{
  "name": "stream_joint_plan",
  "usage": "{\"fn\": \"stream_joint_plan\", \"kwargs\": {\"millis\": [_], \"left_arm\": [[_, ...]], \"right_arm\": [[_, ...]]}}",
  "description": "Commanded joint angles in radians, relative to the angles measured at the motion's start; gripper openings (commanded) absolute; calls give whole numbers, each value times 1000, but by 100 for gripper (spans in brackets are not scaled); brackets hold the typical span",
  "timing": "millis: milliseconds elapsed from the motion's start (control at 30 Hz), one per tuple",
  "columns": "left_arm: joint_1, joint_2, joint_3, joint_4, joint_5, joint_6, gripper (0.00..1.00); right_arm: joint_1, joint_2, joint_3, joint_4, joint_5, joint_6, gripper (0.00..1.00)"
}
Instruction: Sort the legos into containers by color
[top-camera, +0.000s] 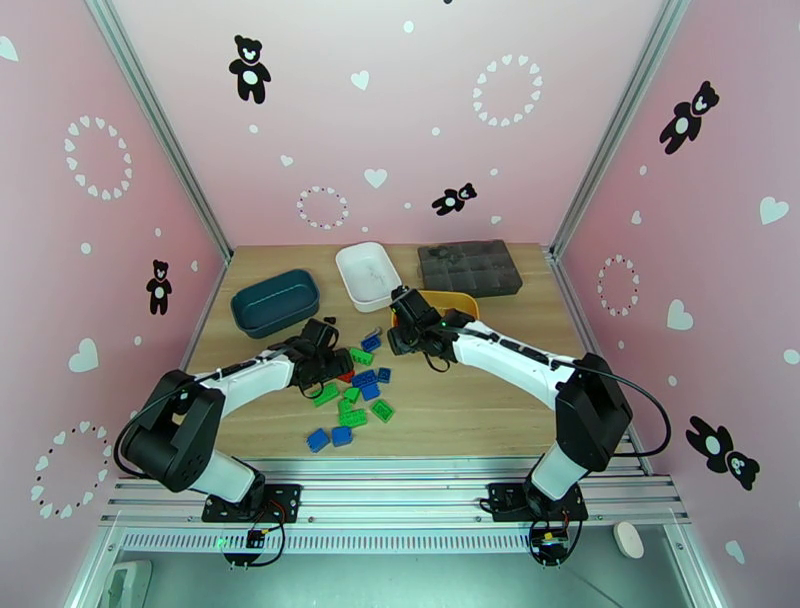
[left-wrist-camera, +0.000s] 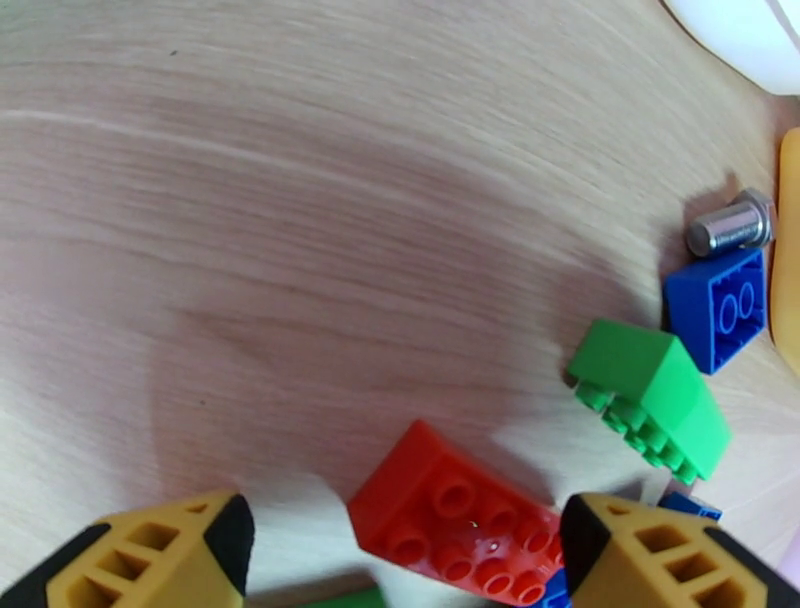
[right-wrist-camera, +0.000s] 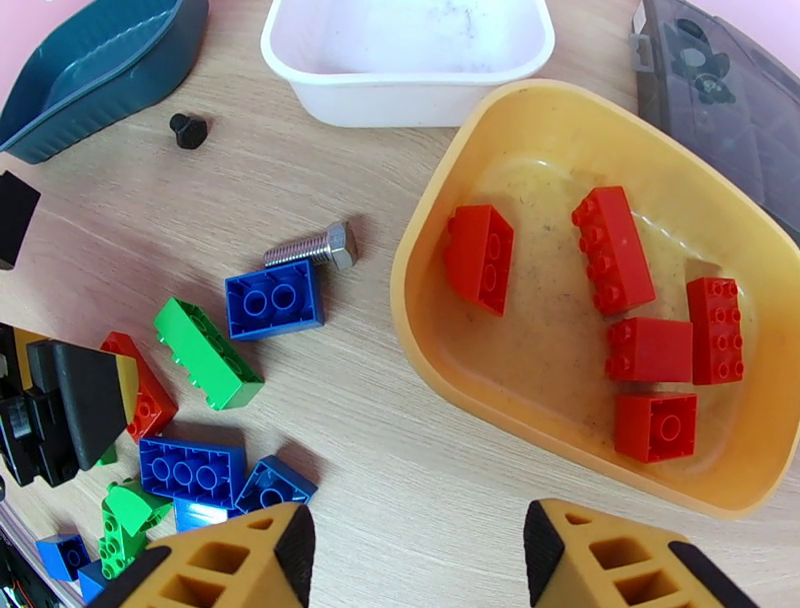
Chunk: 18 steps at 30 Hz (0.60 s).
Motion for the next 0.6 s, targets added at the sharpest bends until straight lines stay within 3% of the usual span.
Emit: {"fn": "stream_joint_plan", "kwargs": {"millis": [0, 367, 567], "left_arm": [[-8, -94, -2, -61, -36, -4, 88], [-34, -231, -155, -149, -41, -52, 90], [-57, -209, -191, -114, -36, -76, 91]], "right_arm": [[33, -25, -7, 9, -12, 11, 59], [54, -35, -18, 9, -9, 23, 59], [54, -52, -19, 16, -9, 22, 59]]}}
